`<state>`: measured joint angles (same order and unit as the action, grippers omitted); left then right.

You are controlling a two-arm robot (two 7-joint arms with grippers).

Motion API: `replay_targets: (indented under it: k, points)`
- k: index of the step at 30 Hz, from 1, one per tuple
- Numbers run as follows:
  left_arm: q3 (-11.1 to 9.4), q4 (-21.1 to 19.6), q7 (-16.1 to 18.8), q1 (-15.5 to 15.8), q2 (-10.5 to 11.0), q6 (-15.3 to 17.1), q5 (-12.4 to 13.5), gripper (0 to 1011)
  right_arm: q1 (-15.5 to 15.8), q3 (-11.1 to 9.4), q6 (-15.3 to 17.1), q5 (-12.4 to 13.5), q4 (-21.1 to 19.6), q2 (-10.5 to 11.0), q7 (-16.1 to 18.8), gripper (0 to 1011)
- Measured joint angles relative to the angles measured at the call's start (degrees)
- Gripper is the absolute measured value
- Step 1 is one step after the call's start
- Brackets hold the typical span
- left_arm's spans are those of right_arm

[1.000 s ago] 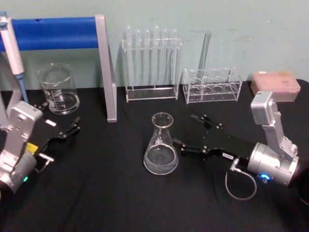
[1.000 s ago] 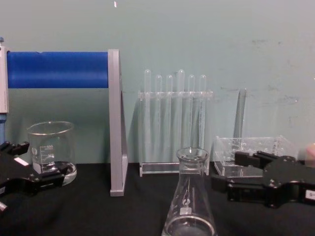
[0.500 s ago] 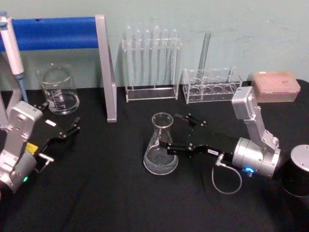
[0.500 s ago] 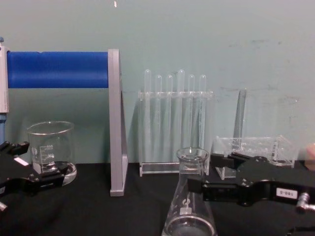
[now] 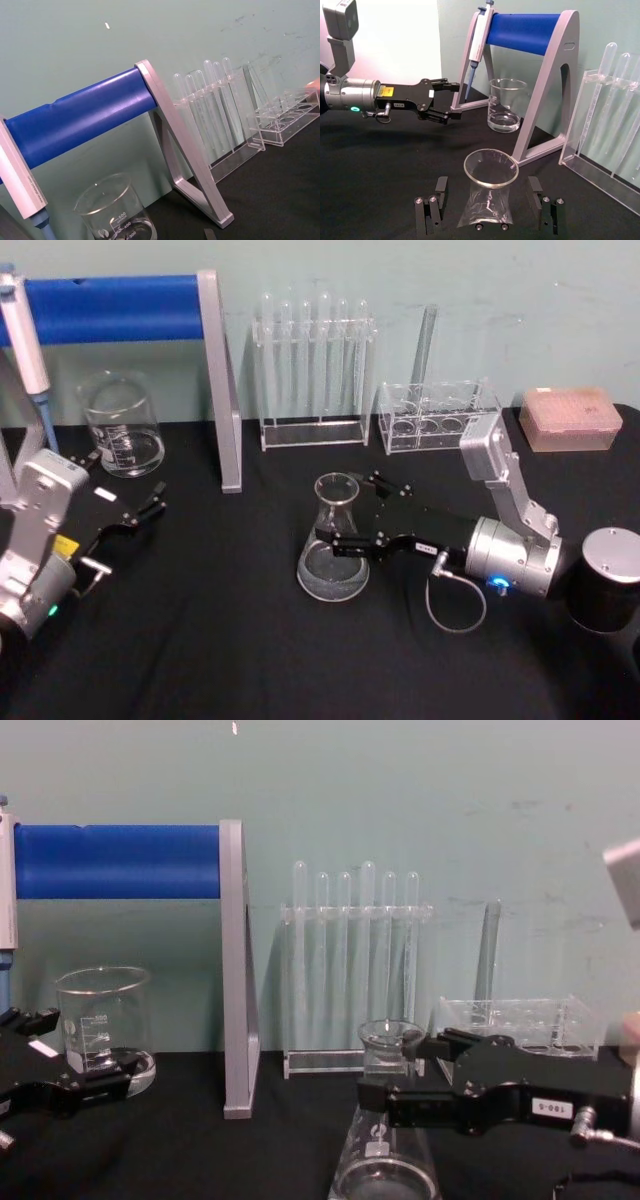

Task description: Grasp the erlenmeyer flask with one hand, shake it three times, then place it back.

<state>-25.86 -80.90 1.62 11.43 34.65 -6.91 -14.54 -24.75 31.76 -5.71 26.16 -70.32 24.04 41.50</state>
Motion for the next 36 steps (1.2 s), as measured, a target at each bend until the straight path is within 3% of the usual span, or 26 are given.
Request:
replay_targets:
  k: [36]
  points:
    - [0.0, 0.0, 0.0, 0.0, 0.0, 0.0, 0.0, 1001, -0.7, 0.6, -0.2, -0.7, 0.7, -0.8, -0.8, 1000]
